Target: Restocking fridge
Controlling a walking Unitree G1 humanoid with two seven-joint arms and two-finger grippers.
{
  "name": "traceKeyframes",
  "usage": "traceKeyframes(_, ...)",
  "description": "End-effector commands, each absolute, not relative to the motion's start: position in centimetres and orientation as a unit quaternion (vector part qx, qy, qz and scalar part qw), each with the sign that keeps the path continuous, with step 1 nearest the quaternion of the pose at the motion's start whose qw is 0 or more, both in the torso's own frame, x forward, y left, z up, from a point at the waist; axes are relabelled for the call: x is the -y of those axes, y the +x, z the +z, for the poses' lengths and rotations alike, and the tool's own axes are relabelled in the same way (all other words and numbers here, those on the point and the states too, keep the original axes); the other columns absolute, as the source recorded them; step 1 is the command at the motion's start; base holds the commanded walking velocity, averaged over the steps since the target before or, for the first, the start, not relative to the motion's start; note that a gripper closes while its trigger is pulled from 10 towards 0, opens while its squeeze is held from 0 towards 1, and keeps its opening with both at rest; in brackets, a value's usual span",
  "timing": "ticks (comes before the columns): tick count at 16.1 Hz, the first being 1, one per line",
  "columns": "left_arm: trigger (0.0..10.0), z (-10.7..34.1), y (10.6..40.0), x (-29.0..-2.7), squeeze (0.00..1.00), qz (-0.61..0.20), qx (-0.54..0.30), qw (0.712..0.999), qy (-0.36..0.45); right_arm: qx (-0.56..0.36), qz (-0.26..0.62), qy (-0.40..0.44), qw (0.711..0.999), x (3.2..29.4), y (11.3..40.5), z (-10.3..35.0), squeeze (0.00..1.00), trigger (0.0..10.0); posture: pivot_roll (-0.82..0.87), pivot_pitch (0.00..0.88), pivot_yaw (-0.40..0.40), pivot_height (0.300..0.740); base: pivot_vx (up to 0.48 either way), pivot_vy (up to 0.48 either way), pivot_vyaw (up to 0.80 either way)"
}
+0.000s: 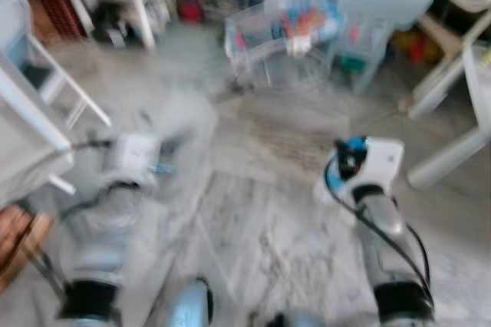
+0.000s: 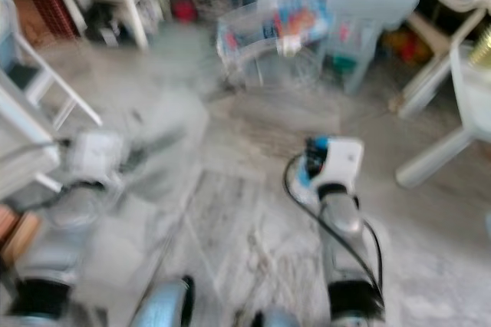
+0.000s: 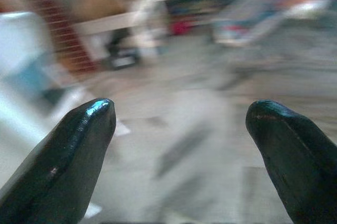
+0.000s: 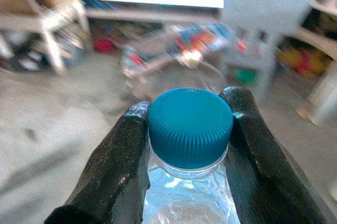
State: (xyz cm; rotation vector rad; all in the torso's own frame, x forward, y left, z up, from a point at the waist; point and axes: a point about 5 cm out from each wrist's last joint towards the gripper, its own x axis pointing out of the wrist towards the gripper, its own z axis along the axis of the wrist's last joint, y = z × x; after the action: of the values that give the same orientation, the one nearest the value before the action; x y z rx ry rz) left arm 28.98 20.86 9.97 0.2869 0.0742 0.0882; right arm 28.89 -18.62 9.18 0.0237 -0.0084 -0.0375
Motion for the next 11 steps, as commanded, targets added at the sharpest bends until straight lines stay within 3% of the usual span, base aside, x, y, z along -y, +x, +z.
traceKeyframes(1, 10.0, 8.5, 27.8, -21.0, 0.00, 0.049, -0.066, 0.987, 0.135, 0.007, -0.028, 0.002, 1.000, 19.2, 28.3, 9.2, 0.00, 10.0, 0.12, 0.090, -0.044, 0.740, 0.000, 0.000, 0.80)
traceKeyframes(3, 10.0, 7.3, 26.3, -20.8, 0.00, 0.040, -0.109, 0.987, 0.112, -0.003, -0.018, 0.005, 1.000, 18.6, 27.2, 8.6, 0.00, 10.0, 0.13, 0.121, -0.053, 0.740, 0.000, 0.000, 0.80)
traceKeyframes(7, 10.0, 7.0, 24.2, -20.5, 0.00, 0.052, -0.093, 0.989, 0.102, -0.004, -0.022, 0.007, 1.000, 18.3, 26.3, 8.6, 0.00, 10.0, 0.12, 0.115, -0.064, 0.740, 0.000, 0.000, 0.80)
traceKeyframes(11, 10.0, 8.1, 24.6, -19.4, 0.00, 0.038, -0.055, 0.992, 0.111, -0.001, -0.030, 0.013, 0.999, 18.6, 26.1, 8.7, 0.00, 10.0, 0.12, 0.104, -0.058, 0.740, 0.000, 0.000, 0.72)
